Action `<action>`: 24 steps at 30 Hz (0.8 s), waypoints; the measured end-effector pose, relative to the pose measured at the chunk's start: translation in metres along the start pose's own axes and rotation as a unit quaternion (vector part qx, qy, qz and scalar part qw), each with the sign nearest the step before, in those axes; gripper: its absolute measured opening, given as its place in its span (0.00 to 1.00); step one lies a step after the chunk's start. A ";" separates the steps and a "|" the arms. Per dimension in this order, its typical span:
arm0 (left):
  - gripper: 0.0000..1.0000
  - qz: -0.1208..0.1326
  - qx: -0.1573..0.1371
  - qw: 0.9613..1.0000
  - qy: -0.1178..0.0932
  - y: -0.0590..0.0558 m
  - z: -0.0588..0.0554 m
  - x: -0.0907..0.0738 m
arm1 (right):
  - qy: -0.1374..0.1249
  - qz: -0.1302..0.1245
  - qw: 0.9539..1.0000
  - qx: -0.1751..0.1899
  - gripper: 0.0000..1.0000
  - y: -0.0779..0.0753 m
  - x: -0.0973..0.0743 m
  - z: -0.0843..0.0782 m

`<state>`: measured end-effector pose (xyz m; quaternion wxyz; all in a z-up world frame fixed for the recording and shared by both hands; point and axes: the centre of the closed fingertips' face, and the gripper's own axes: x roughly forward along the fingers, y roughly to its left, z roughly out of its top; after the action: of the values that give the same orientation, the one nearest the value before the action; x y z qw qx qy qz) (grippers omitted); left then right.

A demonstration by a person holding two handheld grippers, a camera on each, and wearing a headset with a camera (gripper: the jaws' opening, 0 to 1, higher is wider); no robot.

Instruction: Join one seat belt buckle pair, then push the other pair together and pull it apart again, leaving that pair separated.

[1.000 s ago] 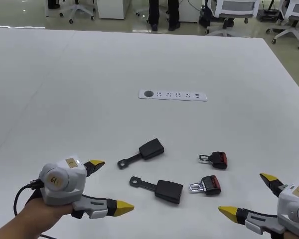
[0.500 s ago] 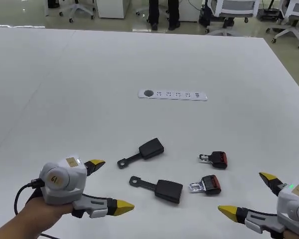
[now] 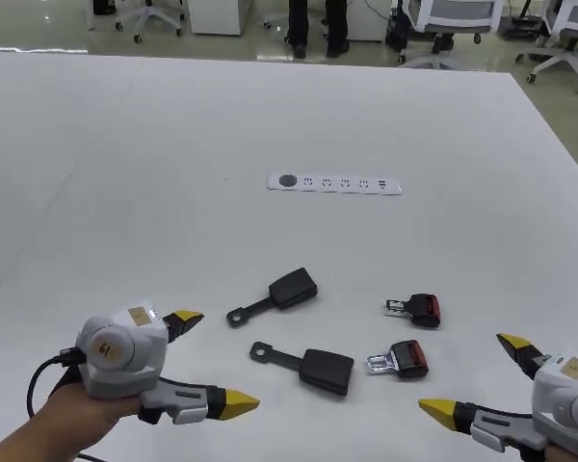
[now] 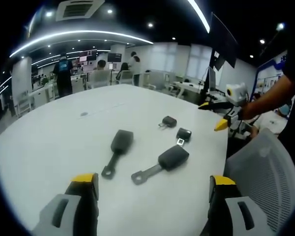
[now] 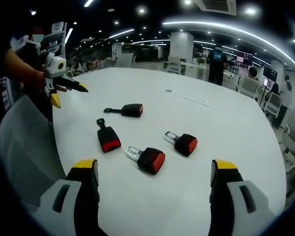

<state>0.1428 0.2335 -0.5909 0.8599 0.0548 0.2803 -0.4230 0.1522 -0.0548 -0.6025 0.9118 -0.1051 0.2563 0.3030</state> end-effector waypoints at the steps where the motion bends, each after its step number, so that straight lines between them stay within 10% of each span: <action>1: 0.96 0.000 0.000 1.000 0.000 0.000 0.000 0.000 | 0.000 0.000 1.000 -0.001 0.95 0.000 0.000 0.000; 24: 0.95 -0.025 0.023 0.999 0.024 0.002 -0.006 0.016 | 0.015 0.040 0.999 -0.019 0.93 0.007 0.015 0.001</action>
<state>0.1494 0.2252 -0.6045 0.8406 0.0774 0.2920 -0.4496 0.1588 -0.0417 -0.6097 0.8928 -0.1171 0.2684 0.3423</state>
